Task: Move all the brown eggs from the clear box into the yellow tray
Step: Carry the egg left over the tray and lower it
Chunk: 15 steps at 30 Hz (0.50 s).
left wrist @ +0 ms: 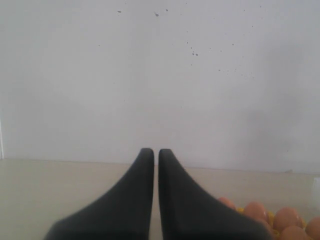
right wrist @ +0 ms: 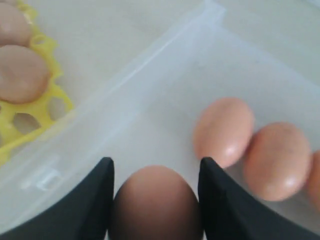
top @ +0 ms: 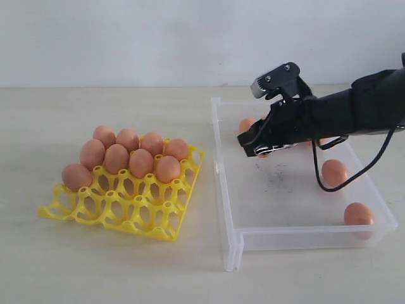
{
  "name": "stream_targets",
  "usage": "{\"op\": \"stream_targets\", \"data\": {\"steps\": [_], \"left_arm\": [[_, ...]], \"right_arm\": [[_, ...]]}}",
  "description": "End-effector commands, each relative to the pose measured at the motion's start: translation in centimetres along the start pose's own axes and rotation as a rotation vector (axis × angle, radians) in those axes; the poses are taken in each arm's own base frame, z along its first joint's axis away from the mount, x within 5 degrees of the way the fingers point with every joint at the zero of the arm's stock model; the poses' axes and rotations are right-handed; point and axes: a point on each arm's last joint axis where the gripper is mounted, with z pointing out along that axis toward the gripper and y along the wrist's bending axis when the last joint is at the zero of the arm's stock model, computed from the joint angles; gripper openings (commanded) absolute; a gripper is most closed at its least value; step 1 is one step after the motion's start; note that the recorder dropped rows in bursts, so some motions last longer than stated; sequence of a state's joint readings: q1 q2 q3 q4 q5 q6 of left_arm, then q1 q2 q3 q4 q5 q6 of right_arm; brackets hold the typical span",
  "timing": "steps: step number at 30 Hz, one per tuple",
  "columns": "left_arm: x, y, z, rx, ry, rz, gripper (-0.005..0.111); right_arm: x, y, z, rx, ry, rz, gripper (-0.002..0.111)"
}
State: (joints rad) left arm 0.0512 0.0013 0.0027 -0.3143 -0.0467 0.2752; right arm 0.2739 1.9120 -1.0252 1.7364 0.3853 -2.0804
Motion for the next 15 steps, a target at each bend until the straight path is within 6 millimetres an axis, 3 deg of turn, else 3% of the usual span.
{"op": "stream_targets", "data": {"steps": [1,10,15], "left_arm": [[-0.1,0.0,0.0,0.002,-0.009,-0.002,0.004],[-0.1,0.0,0.0,0.002,-0.009,-0.002,0.004],[-0.1,0.0,0.0,0.002,-0.009,-0.002,0.004]], "right_arm": [[-0.2,-2.1,-1.9,0.256,0.089,-0.053,0.000],[0.1,-1.5,-1.8,0.330,0.161,-0.120,0.000],[-1.1,-2.1,-2.2,0.528,0.100,0.233,0.000]]}}
